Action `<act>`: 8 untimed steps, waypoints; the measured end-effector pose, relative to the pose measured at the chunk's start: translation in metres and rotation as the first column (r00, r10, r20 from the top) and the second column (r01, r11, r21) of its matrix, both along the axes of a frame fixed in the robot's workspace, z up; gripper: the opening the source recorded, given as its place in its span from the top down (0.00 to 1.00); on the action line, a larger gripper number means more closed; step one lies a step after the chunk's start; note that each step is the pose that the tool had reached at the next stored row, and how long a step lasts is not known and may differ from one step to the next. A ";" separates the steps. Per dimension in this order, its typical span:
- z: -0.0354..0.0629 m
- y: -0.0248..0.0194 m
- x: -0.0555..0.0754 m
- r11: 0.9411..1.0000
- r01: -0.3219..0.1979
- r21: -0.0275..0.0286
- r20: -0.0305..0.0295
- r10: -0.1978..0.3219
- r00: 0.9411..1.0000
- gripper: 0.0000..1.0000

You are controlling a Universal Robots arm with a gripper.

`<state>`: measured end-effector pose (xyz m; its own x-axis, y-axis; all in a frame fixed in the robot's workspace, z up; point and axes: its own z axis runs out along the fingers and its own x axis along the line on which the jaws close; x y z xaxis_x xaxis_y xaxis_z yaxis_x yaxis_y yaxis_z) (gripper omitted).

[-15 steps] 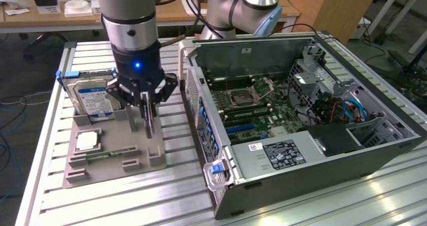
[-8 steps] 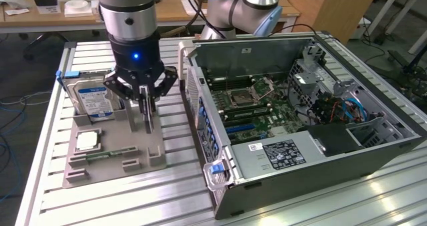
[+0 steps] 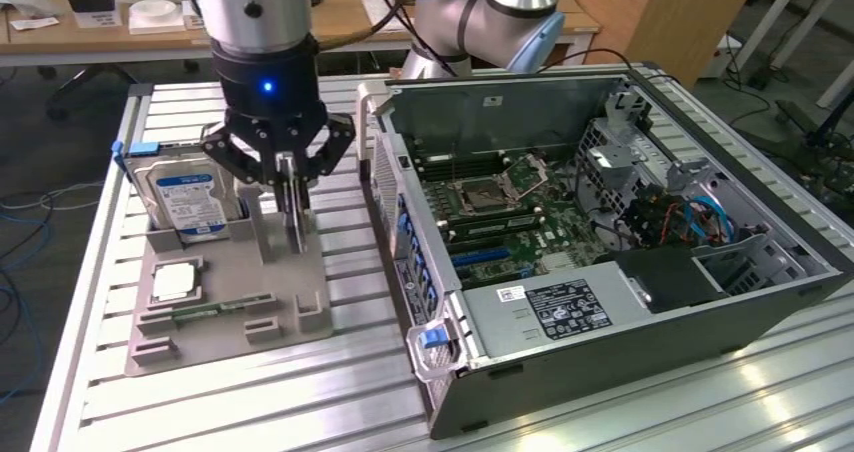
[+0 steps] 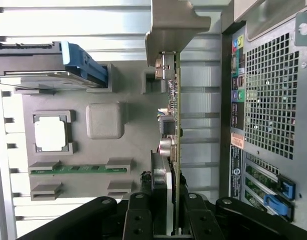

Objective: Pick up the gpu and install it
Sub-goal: 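Pick up the gpu and move the gpu toward the slot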

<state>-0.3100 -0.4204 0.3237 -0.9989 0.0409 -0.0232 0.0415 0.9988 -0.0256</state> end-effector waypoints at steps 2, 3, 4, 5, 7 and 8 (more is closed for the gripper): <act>0.0070 0.0000 0.000 1.000 0.000 0.000 0.000 0.000 1.000 0.72; 0.0109 0.0000 0.000 1.000 0.000 0.000 0.000 0.000 1.000 0.72; 0.0149 0.0000 0.000 1.000 0.000 0.000 0.000 0.000 1.000 0.72; 0.0185 0.0000 0.000 1.000 0.000 0.000 0.000 0.000 1.000 0.72; 0.0257 0.0000 0.000 1.000 0.000 0.000 0.000 0.000 1.000 0.72; 0.0292 0.0000 0.000 1.000 0.000 0.000 0.000 0.000 1.000 0.72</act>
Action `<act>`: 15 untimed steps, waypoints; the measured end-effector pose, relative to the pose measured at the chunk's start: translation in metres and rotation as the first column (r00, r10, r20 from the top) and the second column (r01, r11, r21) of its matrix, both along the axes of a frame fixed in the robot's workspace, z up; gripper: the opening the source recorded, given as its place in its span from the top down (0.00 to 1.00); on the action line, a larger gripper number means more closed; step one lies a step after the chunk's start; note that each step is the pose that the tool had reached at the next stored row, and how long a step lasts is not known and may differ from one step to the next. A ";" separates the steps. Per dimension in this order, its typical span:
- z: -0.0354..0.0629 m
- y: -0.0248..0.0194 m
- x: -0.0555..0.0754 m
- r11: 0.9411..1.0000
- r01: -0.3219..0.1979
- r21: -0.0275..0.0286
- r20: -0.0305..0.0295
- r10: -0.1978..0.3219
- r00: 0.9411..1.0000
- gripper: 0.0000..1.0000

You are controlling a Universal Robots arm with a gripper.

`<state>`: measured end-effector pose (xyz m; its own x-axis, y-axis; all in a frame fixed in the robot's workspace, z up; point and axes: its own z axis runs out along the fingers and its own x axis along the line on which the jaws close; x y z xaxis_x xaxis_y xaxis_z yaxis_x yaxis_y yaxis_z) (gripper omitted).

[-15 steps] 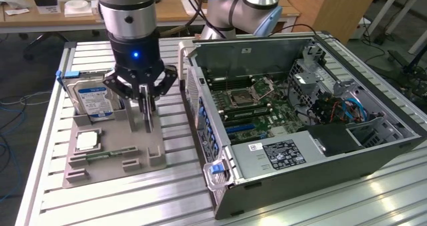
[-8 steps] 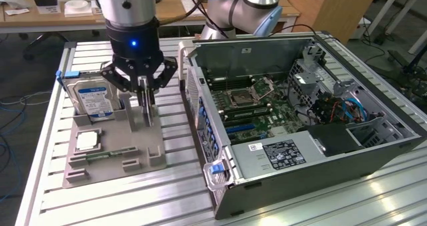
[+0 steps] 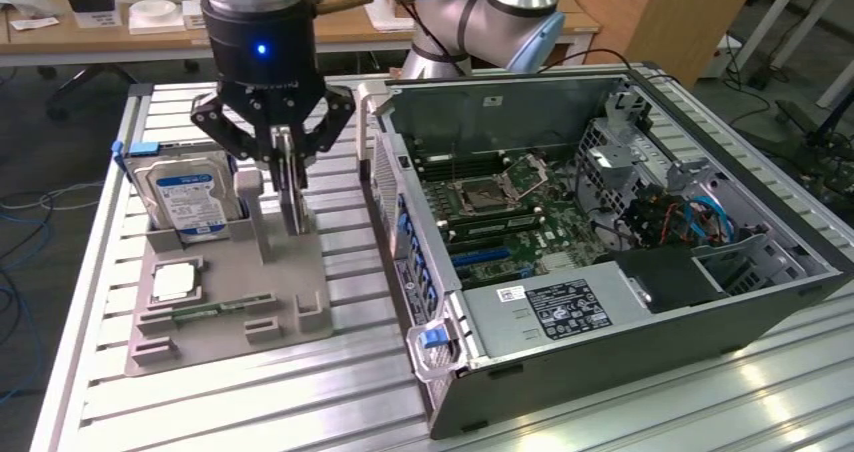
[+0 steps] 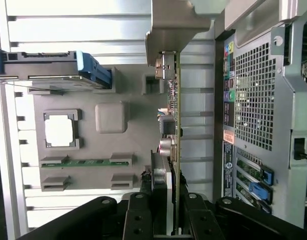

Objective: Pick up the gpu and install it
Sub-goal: 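Pick up the gpu and move the gpu toward the slot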

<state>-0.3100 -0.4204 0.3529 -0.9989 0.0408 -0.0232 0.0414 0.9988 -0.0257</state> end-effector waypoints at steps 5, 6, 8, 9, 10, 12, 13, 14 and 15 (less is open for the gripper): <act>0.0196 0.0000 0.000 1.000 0.000 0.000 0.000 0.000 1.000 0.72; 0.0246 0.0000 0.000 1.000 0.000 0.000 0.000 0.000 1.000 0.72; 0.0335 0.0000 0.000 1.000 0.000 0.000 0.000 0.000 1.000 0.72; 0.0381 0.0000 0.000 1.000 0.000 0.000 0.000 0.000 1.000 0.72; 0.0426 0.0000 0.000 1.000 0.000 0.000 0.000 0.000 1.000 0.72; 0.0518 0.0000 0.000 1.000 0.000 0.000 0.000 0.000 1.000 0.72; 0.0563 0.0000 0.000 1.000 0.000 0.000 0.000 0.000 1.000 0.72; 0.0608 0.0000 0.000 1.000 0.000 0.000 0.000 0.000 1.000 0.72; 0.0653 0.0000 0.000 1.000 0.000 0.000 0.000 0.000 1.000 0.72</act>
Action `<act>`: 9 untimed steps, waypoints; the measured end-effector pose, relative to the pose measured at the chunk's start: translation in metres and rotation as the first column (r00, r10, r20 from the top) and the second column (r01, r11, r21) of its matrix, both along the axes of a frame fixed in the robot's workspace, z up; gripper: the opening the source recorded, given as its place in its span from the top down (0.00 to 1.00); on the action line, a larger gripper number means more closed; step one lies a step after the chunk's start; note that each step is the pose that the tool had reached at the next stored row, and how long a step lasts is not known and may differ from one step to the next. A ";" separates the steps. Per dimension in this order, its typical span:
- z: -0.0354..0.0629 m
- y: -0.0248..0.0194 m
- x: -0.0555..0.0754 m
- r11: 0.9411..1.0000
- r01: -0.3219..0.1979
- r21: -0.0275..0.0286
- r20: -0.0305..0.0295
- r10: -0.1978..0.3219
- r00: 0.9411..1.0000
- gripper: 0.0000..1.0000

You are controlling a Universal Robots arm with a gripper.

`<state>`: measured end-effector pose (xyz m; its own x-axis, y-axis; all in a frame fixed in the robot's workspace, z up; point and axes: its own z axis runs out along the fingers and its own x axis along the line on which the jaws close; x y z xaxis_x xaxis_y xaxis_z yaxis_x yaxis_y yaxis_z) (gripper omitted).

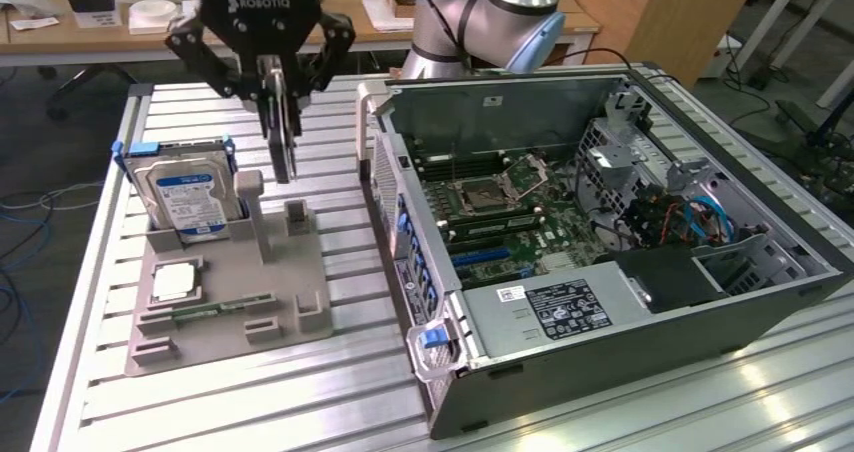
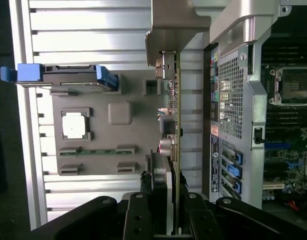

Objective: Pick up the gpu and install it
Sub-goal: 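Pick up the gpu and move the gpu toward the slot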

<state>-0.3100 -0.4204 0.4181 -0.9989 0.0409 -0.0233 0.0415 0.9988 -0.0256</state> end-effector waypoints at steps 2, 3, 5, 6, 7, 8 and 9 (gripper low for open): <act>0.0090 0.0000 0.000 1.000 0.000 0.000 0.000 0.000 1.000 0.72; 0.0139 0.0000 0.000 1.000 0.000 0.000 0.000 0.000 1.000 0.72; 0.0229 0.0000 0.000 1.000 0.000 0.000 0.000 0.000 1.000 0.72; 0.0273 0.0000 0.000 1.000 0.000 0.000 0.000 0.000 1.000 0.72; 0.0310 0.0000 0.000 1.000 0.000 0.000 0.000 0.000 1.000 0.72; 0.0320 0.0000 0.000 1.000 0.000 0.001 0.000 0.000 1.000 0.72; 0.0320 0.0000 0.000 1.000 0.000 0.001 0.000 0.000 1.000 0.72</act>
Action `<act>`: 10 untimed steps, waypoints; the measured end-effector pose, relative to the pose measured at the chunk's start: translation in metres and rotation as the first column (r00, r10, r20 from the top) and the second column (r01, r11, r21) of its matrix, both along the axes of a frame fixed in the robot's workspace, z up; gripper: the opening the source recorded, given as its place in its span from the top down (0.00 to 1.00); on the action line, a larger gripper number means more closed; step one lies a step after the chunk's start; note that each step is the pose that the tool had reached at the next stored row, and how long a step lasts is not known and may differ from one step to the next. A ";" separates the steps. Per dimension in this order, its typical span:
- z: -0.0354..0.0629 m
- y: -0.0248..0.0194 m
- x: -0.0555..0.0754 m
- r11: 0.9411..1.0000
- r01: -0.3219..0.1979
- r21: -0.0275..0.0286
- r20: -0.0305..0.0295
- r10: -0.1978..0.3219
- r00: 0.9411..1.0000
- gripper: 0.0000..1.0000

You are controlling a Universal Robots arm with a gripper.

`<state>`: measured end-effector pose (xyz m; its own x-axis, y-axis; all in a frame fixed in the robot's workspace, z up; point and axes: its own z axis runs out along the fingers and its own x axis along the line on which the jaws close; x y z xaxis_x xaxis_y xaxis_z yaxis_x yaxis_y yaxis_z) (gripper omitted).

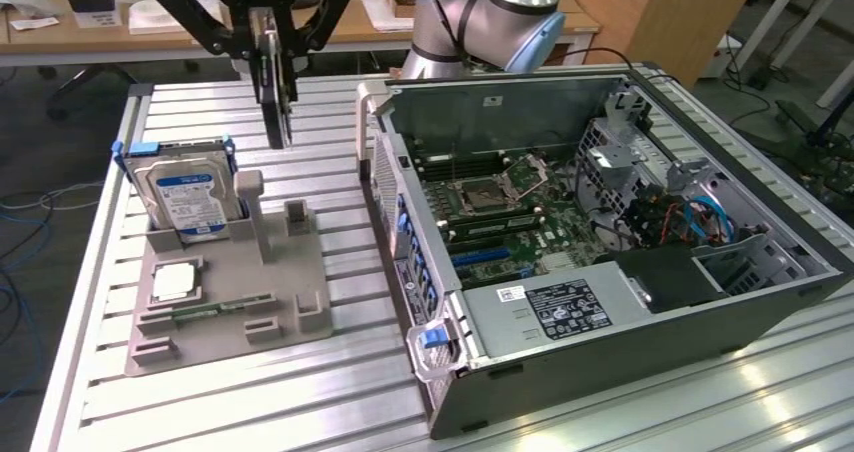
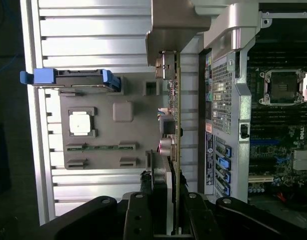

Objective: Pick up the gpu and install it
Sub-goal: 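Pick up the gpu and move the gpu toward the slot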

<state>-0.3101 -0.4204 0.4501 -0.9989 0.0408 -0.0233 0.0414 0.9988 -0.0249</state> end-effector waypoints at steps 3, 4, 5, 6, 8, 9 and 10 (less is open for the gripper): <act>0.0000 0.0000 0.000 1.000 0.000 0.000 0.000 0.000 1.000 0.72; 0.0000 0.0000 0.000 1.000 0.000 0.000 0.000 0.000 1.000 0.72; 0.0001 0.0000 0.000 1.000 0.000 0.000 0.000 0.000 1.000 0.72; 0.0001 0.0000 0.000 1.000 0.000 0.000 0.000 0.000 1.000 0.72; 0.0001 0.0000 0.000 1.000 0.000 0.000 0.000 0.000 1.000 0.72; 0.0001 0.0000 0.000 1.000 0.000 0.000 0.000 0.000 1.000 0.72; 0.0001 -0.0001 0.000 1.000 0.000 0.000 0.000 0.000 1.000 0.72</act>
